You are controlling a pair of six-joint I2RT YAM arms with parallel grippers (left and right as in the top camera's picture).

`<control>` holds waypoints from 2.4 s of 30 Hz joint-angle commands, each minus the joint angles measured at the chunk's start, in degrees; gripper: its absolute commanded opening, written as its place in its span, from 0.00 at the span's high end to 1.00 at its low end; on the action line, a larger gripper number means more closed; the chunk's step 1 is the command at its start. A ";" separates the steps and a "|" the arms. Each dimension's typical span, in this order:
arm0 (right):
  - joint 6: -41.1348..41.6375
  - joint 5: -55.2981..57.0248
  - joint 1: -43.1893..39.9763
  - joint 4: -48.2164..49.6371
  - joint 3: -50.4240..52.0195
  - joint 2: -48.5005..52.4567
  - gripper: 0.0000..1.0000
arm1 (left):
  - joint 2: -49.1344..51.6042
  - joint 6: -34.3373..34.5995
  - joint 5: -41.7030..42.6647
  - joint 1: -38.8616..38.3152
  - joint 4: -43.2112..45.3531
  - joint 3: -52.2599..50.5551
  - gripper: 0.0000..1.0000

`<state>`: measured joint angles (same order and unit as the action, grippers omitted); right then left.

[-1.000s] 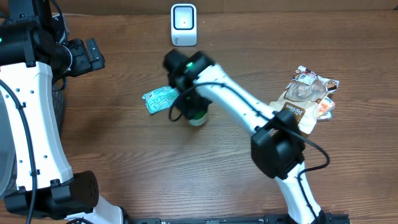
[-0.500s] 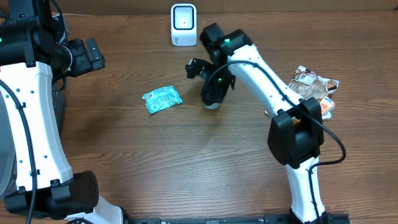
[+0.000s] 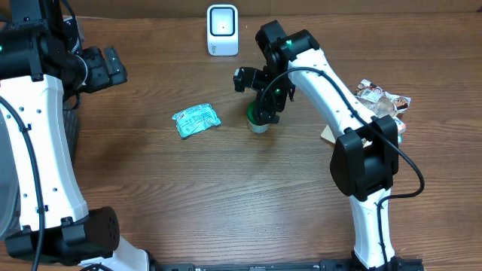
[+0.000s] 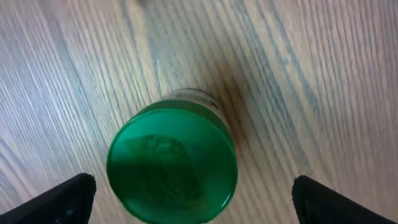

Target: Scan the item barcode

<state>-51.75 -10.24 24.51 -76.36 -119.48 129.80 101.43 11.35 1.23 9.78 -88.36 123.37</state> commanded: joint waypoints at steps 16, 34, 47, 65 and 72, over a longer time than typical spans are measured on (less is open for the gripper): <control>79.97 4.70 1.27 -0.55 -3.87 -1.84 0.04 | 0.15 -1.27 -0.17 -0.09 -0.09 0.50 0.00; 89.68 16.24 6.58 4.68 7.39 -1.77 0.24 | 0.15 -1.27 -0.17 -0.07 -0.09 0.50 0.00; 87.03 18.14 6.64 6.97 7.41 -1.77 0.42 | 0.15 -1.27 -0.17 -0.07 -0.09 0.50 0.00; 69.64 17.51 6.45 2.38 0.63 -3.41 0.59 | 0.15 -1.27 -0.17 -0.07 -0.09 0.50 0.00; 40.33 4.96 7.06 2.99 -1.64 -4.33 0.63 | 0.15 -1.27 -0.17 -0.04 -0.09 0.50 0.00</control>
<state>8.93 2.37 31.18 -73.49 -119.11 128.73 101.43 11.35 1.23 9.80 -88.38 123.37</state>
